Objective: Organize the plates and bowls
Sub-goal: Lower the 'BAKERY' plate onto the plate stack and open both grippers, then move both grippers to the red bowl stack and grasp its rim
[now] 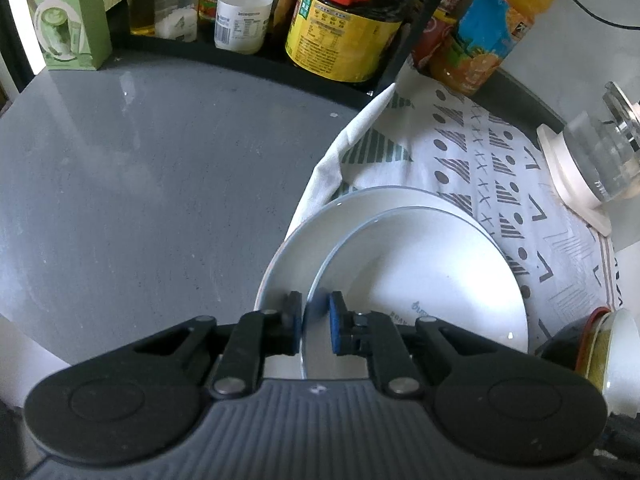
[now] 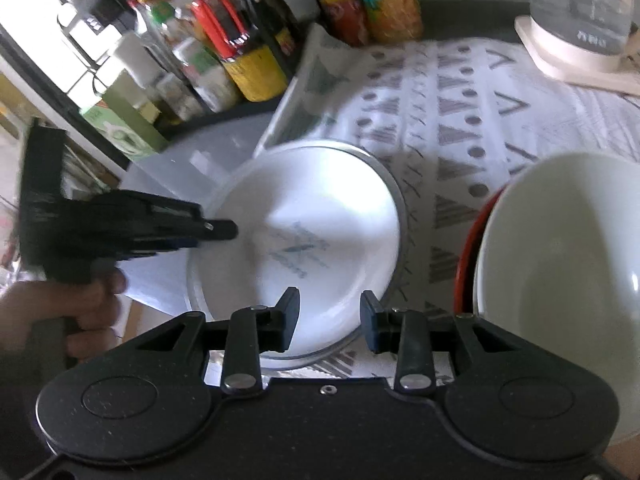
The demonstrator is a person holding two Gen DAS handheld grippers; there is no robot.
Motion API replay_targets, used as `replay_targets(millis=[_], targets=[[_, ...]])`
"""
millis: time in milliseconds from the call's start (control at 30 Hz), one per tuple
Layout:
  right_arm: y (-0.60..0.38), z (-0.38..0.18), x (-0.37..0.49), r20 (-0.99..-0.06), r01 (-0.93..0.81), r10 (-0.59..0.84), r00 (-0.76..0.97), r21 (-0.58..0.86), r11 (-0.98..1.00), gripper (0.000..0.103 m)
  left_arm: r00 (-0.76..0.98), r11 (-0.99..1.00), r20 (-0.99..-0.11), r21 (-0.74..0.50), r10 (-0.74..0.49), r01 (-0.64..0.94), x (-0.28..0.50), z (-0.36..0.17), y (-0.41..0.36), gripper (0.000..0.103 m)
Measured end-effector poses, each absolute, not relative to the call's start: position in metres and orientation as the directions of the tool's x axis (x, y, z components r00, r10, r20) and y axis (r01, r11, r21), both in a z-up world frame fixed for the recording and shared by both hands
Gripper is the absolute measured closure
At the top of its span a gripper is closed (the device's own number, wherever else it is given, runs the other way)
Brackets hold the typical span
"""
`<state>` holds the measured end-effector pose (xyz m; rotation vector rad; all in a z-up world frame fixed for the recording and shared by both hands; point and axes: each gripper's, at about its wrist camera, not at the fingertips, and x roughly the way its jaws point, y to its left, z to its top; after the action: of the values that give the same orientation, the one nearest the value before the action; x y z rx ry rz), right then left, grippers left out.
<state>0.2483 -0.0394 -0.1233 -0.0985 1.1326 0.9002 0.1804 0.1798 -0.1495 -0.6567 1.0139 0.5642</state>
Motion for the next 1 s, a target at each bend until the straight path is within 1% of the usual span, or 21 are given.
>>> replay_targets(millis=[133,433,467,533,600,700,800,867,933,1000], targets=[[-0.042,-0.115,0.252,-0.797,-0.671,0.587,0.142,0.358,0.649,0.069,0.413,0.665,-0.902,-0.232,0.127,-0.710,0.181,-0.148,0.182,0.091],[-0.054,-0.108,0.264,-0.776,-0.646,0.604,0.179,0.370,0.667,0.067,0.403,0.646,-0.903,-0.218,0.151,-0.731,0.177,-0.128,0.187,0.087],[-0.057,-0.107,0.265,-0.773,-0.643,0.608,0.182,0.374,0.668,0.066,0.407,0.646,-0.901,-0.222,0.150,-0.731,0.177,-0.124,0.187,0.084],[-0.063,-0.102,0.268,-0.761,-0.635,0.618,0.198,0.380,0.672,0.060,0.417,0.648,-0.897,-0.230,0.149,-0.726,0.177,-0.115,0.186,0.075],[-0.068,-0.097,0.271,-0.751,-0.632,0.625,0.213,0.382,0.674,0.058,0.424,0.656,-0.892,-0.227,0.157,-0.720,0.178,-0.106,0.182,0.057],[-0.076,-0.090,0.276,-0.739,-0.625,0.635,0.227,0.390,0.676,0.054,0.438,0.660,-0.881,-0.224,0.177,-0.717,0.178,-0.092,0.175,0.039],[-0.084,-0.084,0.279,-0.728,-0.617,0.639,0.249,0.389,0.684,0.048,0.459,0.662,-0.871,-0.242,0.173,-0.709,0.177,-0.080,0.167,0.032],[-0.089,-0.080,0.282,-0.720,-0.613,0.643,0.261,0.391,0.687,0.044,0.472,0.672,-0.864,-0.247,0.172,-0.698,0.178,-0.073,0.160,0.029],[-0.096,-0.076,0.282,-0.712,-0.609,0.644,0.280,0.386,0.692,0.036,0.483,0.684,-0.858,-0.248,0.173,-0.686,0.180,-0.067,0.152,0.025],[-0.104,-0.073,0.284,-0.704,-0.604,0.647,0.291,0.389,0.695,0.033,0.499,0.698,-0.850,-0.255,0.168,-0.669,0.182,-0.062,0.142,0.023]])
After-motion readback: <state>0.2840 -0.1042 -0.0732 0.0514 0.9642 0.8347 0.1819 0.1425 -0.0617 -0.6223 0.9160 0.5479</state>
